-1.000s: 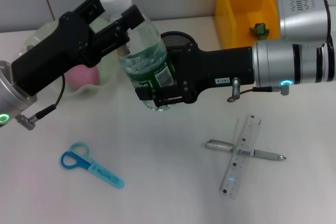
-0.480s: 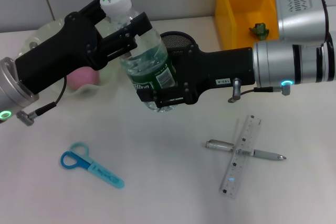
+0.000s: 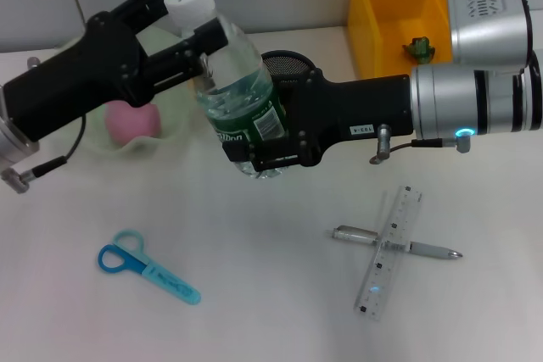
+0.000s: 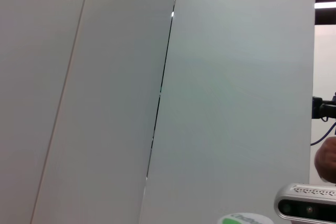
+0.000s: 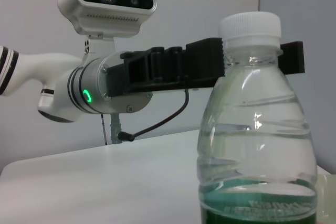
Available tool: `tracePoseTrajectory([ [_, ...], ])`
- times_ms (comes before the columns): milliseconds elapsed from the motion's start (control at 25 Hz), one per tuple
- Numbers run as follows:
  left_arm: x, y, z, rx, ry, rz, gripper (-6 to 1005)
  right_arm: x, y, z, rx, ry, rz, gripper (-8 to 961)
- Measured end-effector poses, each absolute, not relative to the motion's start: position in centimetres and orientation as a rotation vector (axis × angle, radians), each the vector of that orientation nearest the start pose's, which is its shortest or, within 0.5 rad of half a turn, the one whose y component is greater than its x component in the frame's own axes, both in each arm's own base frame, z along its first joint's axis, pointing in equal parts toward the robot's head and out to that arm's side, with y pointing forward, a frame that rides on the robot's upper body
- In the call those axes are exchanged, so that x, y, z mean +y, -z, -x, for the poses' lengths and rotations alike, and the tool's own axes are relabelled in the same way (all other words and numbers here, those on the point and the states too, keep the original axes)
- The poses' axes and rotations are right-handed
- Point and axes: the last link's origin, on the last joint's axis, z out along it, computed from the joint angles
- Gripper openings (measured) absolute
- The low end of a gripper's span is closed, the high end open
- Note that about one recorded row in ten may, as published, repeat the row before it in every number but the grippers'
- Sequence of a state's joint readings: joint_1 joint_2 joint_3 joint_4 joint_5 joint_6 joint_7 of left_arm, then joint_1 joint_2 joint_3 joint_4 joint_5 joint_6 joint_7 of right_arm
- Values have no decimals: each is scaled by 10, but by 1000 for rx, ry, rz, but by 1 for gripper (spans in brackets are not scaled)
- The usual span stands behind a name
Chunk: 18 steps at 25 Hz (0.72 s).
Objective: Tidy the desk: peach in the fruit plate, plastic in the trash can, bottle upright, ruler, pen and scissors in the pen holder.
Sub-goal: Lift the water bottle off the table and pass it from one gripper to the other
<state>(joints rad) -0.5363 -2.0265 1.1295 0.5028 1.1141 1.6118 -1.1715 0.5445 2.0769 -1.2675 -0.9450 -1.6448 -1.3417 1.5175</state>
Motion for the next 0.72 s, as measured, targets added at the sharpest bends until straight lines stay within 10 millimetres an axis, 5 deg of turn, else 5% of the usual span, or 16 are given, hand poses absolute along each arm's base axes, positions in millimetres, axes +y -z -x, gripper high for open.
tracePoseTrajectory([
  [720,345,-22,191,-290,1370,2492,813,357,26,-156,222,-689,2861,742],
])
